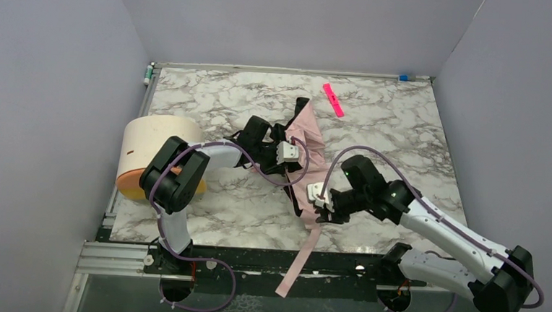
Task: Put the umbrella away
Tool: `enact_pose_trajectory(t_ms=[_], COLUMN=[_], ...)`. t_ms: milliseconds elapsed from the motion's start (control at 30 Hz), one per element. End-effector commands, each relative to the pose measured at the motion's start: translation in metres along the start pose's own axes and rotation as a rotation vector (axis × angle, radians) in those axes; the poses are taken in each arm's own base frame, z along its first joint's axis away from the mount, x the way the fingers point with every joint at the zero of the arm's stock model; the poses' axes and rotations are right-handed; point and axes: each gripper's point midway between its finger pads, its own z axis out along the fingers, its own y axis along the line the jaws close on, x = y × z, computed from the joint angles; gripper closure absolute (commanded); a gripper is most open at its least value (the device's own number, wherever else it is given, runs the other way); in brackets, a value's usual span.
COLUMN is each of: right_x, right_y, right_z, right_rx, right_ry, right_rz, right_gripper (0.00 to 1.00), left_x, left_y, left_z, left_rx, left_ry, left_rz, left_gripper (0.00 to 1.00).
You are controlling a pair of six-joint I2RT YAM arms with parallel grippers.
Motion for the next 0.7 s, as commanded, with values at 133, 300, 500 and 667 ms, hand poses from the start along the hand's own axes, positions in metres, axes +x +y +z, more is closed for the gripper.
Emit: enact_pose_trajectory(t_ms=[133, 300, 500, 667], right_x=[-0.032, -0.009, 0.022, 0.015], right_y=[-0.044, -0.06, -0.043, -0.04], right_z=[-0.005, 0.011, 0.033, 0.028], right_rx=[0.287, 0.354, 0.256, 0.254], right_ry=[-0.19, -0.148, -0.073, -0.097], right_rz=[0.036, 0.071, 0.096, 0.067], right_gripper=[0.7, 0.72, 0.73, 0.73], left_x=[0.004, 0.003, 0.002, 0.001], left_y=[0.013, 0.01, 0.005, -0.003], left_z=[-0.007, -0.007, -0.008, -0.009], left_rx=[-0.05, -0.032, -0.008, 0.034], left_ry=[0.037, 0.032, 0.024, 0.009], left_rz=[0.022, 0.041, 0.068, 0.103], left_gripper=[1.0, 1.0, 1.0, 1.0])
